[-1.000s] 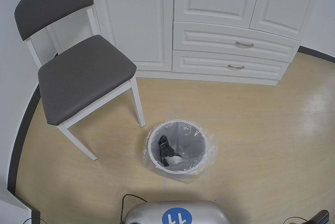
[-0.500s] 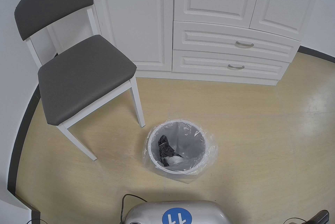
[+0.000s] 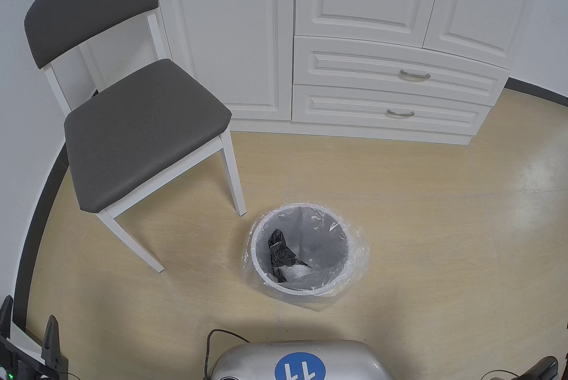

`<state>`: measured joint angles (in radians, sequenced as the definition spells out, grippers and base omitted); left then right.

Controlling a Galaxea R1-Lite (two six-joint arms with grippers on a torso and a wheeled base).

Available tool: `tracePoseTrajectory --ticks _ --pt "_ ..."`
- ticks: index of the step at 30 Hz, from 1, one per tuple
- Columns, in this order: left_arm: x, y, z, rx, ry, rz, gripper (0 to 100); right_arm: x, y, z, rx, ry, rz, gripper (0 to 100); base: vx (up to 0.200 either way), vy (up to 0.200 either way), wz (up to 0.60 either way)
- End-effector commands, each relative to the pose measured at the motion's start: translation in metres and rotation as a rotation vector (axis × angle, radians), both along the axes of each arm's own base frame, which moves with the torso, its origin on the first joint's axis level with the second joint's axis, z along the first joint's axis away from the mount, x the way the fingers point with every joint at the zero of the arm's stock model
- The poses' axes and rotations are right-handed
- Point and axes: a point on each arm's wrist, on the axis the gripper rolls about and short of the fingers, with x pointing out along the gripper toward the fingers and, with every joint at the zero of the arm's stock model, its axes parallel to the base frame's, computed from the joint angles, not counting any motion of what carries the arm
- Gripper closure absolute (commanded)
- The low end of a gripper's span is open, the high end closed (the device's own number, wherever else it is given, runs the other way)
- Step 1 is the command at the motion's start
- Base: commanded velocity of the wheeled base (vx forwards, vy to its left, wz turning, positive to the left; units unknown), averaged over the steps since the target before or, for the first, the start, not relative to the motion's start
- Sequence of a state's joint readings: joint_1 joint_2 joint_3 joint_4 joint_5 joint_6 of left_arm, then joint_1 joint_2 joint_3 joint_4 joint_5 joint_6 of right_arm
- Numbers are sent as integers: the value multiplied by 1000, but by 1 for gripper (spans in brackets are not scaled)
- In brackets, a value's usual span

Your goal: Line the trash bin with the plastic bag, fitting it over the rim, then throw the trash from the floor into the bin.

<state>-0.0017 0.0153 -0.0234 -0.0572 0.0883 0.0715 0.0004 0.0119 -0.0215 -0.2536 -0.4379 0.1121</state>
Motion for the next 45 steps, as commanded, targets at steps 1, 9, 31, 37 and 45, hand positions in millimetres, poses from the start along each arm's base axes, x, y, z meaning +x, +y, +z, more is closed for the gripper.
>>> tracePoseTrajectory --ticks 1,9,31,37,45 --pt "1 -1 -8 -68 20 -30 0 2 0 -13 36 65 -15 0 0 0 0" --pt "1 -2 -14 -57 81 -99 0 4 -1 -23 38 165 -20 0 0 0 0" --pt "3 -2 -12 -56 106 -113 0 6 10 -28 -235 261 446 0 0 0 0" --pt "1 -2 -13 -47 80 -105 0 6 10 -31 -185 282 433 0 0 0 0" --pt "1 -2 -13 -51 65 -108 0 6 10 -31 -159 276 432 0 0 0 0"
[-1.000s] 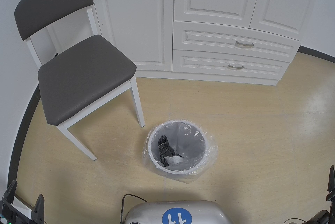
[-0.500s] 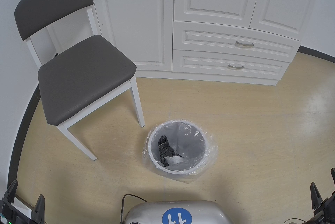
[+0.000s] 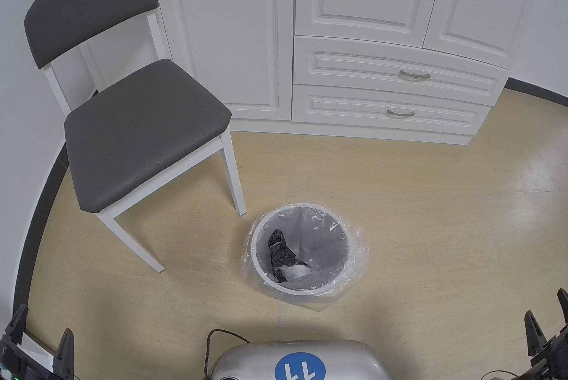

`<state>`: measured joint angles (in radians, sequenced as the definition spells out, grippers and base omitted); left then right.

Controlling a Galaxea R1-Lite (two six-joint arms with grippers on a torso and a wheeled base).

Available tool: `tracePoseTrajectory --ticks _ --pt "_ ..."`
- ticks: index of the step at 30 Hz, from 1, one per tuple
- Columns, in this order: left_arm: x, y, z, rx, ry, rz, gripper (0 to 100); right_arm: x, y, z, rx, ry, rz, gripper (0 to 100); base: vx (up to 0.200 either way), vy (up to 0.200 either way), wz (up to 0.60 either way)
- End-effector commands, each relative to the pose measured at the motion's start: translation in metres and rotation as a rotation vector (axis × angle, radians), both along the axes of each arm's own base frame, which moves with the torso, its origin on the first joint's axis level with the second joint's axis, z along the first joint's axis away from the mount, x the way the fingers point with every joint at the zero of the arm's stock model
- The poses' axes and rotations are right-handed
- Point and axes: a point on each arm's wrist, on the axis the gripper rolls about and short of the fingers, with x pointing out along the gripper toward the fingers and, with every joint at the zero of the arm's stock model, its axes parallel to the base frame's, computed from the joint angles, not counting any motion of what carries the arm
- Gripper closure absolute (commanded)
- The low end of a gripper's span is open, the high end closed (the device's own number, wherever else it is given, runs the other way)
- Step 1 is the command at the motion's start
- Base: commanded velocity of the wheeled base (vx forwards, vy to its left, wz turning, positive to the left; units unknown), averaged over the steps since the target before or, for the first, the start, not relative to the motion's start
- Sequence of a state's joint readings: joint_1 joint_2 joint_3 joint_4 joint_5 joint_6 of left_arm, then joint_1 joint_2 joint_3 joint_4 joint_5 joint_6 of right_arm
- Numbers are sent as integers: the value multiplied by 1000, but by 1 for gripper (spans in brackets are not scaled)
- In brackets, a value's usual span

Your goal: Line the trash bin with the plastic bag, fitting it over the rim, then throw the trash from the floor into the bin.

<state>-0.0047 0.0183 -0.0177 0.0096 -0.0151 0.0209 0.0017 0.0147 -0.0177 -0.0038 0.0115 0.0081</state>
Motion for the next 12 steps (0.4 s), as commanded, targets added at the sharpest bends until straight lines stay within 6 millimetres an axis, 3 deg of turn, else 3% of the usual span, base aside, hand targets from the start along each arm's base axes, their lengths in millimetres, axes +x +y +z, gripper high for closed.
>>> tracePoseTrajectory --ticks 1,12 --pt "0 0 -4 -6 -7 1 0 0 0 -5 -5 4 -4 0 0 0 0" --pt "0 0 -4 -6 -9 4 0 0 0 -5 -5 4 -4 0 0 0 0"
